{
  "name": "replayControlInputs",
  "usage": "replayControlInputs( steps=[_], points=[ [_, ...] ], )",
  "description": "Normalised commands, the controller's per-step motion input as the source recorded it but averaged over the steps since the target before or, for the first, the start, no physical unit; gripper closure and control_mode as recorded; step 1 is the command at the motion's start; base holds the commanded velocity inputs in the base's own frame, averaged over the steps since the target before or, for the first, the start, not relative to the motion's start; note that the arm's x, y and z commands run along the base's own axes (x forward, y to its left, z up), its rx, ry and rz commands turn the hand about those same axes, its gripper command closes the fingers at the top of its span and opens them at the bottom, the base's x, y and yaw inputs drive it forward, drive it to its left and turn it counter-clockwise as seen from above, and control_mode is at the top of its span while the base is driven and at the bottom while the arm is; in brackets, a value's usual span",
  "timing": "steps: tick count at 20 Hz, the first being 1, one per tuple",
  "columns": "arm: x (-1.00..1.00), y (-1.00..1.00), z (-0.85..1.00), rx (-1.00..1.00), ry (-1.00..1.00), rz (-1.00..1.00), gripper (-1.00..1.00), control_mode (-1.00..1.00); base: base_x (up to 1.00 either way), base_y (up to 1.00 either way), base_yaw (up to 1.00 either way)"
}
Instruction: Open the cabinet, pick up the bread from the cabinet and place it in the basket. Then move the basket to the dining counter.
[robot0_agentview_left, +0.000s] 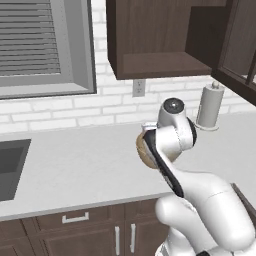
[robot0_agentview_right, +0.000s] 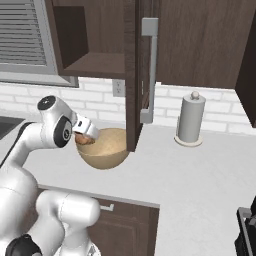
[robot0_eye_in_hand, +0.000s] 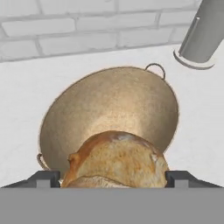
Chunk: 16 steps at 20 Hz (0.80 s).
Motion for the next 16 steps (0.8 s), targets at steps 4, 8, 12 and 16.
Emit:
replayControlInputs(
  steps=[4, 8, 12, 16],
  points=[
    [0.62, -0.24, -0.38, 0.01, 0.34, -0.01, 1.0, -1.0, 0.0, 0.0, 0.0],
    [0.52, -0.24, -0.35, 0.08, 0.26, 0.0, 1.0, -1.0, 0.0, 0.0, 0.0],
    [0.36, -0.06, -0.48, 0.03, 0.14, 0.0, 1.0, -1.0, 0.0, 0.0, 0.0],
    [0.15, 0.0, -0.58, 0.0, 0.0, 0.0, 1.0, -1.0, 0.0, 0.0, 0.0]
  ],
)
